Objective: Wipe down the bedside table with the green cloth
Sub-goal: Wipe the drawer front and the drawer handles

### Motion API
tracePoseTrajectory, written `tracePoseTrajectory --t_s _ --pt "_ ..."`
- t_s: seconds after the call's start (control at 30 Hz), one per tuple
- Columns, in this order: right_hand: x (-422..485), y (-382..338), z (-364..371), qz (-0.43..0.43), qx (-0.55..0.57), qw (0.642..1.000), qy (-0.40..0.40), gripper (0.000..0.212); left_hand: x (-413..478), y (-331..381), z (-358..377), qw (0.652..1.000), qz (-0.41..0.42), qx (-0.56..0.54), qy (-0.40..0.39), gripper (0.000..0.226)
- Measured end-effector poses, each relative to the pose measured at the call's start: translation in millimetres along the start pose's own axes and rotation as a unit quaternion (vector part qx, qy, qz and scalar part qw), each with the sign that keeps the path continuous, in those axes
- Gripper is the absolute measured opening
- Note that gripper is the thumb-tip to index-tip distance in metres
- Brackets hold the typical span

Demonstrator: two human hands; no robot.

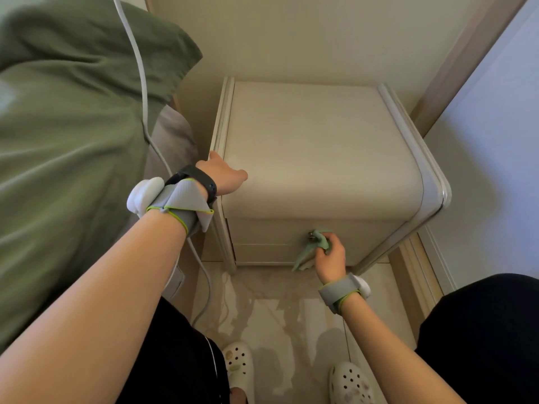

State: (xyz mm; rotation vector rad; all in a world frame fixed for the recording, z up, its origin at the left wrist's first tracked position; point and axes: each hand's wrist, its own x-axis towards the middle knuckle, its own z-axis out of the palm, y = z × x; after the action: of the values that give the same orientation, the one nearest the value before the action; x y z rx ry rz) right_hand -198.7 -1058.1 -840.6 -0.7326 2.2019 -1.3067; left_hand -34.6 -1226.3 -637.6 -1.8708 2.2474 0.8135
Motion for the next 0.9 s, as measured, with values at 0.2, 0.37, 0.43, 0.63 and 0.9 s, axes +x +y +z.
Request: tracePoseTrajectory --t_s 0.2,0.37,0.43,0.63,0.9 --pt "8.8 -8.8 -1.2 0.112 0.061 0.991 -0.029 0.031 -0.7 0.9 1.1 1.000 -0.003 0.002 -0.001 0.085" --pt "3.1 -14.5 2.3 0.361 0.394 0.841 -0.085 0.028 -3.3 2.0 0.8 1.000 -0.006 -0.002 -0.002 0.084" --pt "4.8 -13.5 1.9 0.352 0.433 0.827 -0.068 0.030 -3.1 1.0 1.0 1.000 -0.005 -0.003 -0.004 0.084" --pt "-1.5 -12.9 7.2 0.314 0.404 0.856 -0.071 0.034 -1.9 1.2 1.3 1.000 -0.008 -0.007 -0.004 0.084" --pt "-5.3 -11.7 14.2 0.349 0.502 0.789 -0.064 0.029 -3.5 1.8 -0.2 1.000 -0.010 -0.006 -0.004 0.084"
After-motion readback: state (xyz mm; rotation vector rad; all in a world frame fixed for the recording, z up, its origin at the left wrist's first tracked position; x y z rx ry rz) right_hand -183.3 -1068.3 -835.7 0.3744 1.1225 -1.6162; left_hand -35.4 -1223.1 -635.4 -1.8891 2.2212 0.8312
